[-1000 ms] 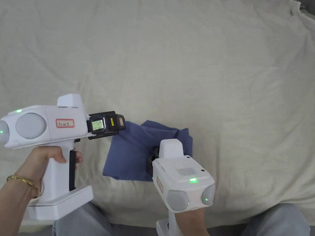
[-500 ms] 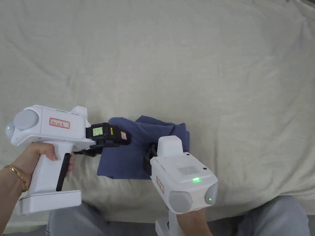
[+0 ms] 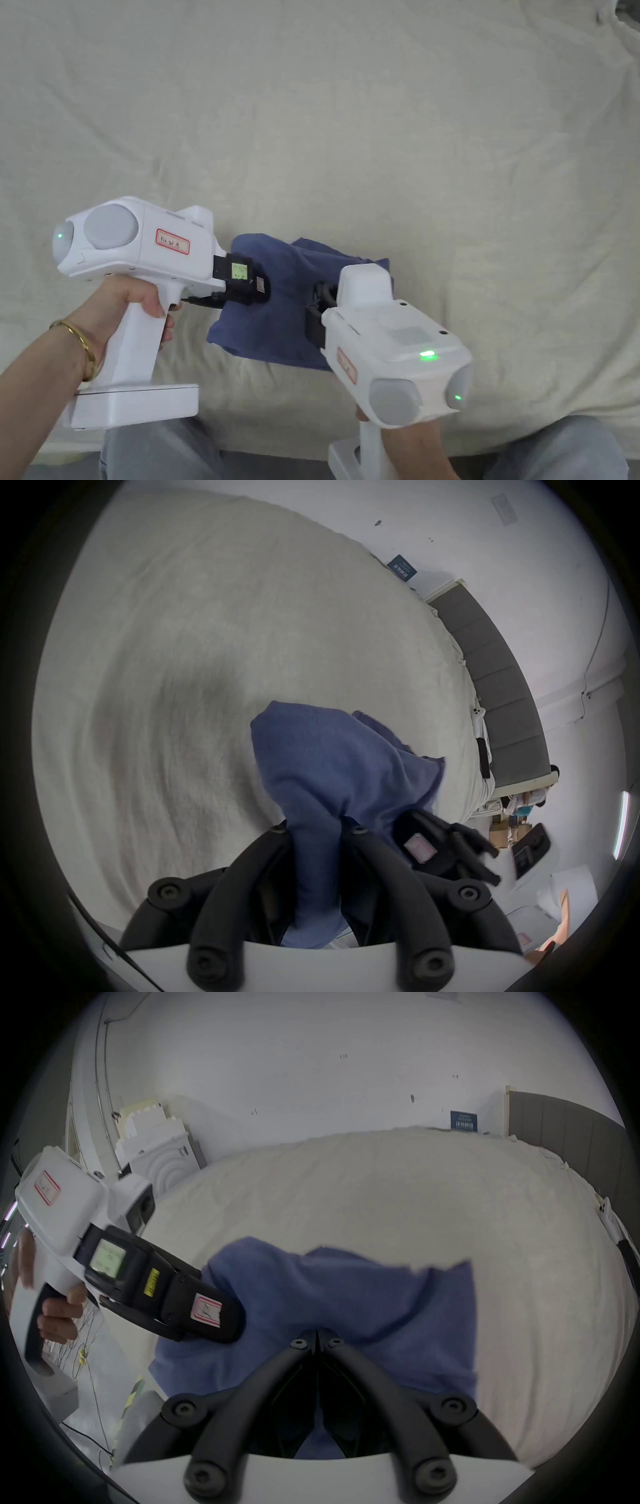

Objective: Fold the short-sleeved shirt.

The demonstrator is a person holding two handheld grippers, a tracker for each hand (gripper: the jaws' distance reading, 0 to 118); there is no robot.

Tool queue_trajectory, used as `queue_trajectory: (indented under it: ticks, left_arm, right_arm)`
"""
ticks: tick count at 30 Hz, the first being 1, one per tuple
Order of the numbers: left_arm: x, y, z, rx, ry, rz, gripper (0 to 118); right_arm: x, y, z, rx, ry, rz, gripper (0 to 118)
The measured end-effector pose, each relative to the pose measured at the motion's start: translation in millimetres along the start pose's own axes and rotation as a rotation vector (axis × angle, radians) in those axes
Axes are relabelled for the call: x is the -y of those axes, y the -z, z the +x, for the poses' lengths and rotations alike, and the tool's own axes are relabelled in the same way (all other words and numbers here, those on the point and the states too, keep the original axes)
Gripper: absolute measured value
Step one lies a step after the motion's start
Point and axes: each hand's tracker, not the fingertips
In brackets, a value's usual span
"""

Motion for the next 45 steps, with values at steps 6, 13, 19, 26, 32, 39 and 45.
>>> queue_trajectory:
  ticks: [6,13,19,26,32,39,45]
  left_arm:
    - [-19,-60,1,-0.142,0.083,0.047,17]
    - [-50,-137,-69,-0.425,-0.028,0.112,17]
    - [-72,-181,-139,-0.685,-0.096,0.171,17]
    - [-101,-199,-217,-0.988,-0.141,0.18,17]
    - [-108,-197,-275,-1.177,-0.121,0.115,17]
    - [-105,-212,-291,-1.337,-0.075,0.187,107]
    - [-106,-235,-234,-1.33,-0.003,0.469,112]
  right_arm:
    - [-58,-74,12,-0.037,-0.046,0.2,0]
    - [-107,-119,50,0.032,-0.058,0.354,0]
    - [-119,-128,88,0.195,0.0,0.394,0]
    - [-122,-124,114,0.33,0.041,0.364,0]
    - [-119,-117,124,0.432,0.07,0.342,0]
    - [-120,-104,127,0.455,0.11,0.315,0]
    - [-128,-107,119,0.429,0.084,0.323,0]
